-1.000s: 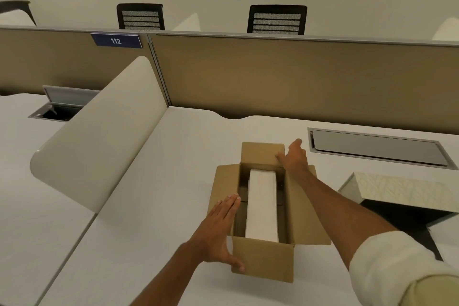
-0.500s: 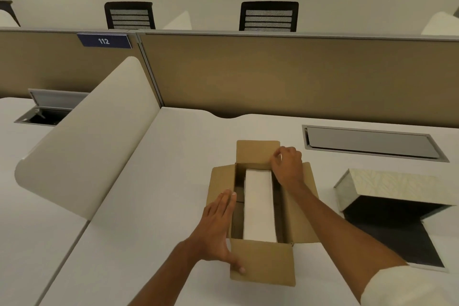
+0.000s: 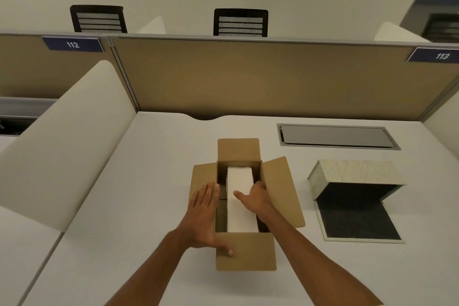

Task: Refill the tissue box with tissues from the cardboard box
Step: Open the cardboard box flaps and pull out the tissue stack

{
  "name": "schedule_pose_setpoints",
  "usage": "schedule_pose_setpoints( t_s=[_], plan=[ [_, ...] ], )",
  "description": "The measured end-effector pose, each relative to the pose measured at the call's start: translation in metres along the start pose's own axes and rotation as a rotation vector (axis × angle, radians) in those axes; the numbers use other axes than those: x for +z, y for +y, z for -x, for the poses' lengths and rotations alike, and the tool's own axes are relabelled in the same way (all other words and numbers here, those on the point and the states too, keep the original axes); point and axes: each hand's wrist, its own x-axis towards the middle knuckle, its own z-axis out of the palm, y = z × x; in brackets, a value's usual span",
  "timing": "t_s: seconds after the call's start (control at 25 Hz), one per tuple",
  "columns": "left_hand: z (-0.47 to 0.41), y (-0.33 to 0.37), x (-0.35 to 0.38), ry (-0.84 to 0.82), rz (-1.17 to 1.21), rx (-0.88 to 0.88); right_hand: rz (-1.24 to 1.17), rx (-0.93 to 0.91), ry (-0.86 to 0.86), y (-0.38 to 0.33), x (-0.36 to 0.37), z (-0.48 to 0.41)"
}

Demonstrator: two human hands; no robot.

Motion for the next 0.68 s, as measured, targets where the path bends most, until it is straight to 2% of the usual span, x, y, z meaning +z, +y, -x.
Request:
schedule_pose_setpoints(
  t_s=[0.08, 0.2, 0.48, 0.68],
  plan=[
    [0.001, 0.001, -0.001, -0.010, -0.001, -0.004, -0.162, 0.142, -0.074, 0.004, 0.003, -0.003],
    [0.001, 0.002, -0.001, -0.029, 0.000, -0.010, -0.304, 0.250, -0.129, 0.011, 0.011, -0.006],
    [0.002, 0.003, -0.001, -0.029, 0.016, -0.003, -0.279, 0.250, -0.105, 0.009, 0.018, -0.007],
    [0.003, 0.005, 0.000, -0.025, 0.029, 0.009, -0.418, 0.278, -0.099, 0.006, 0.017, -0.010]
  ],
)
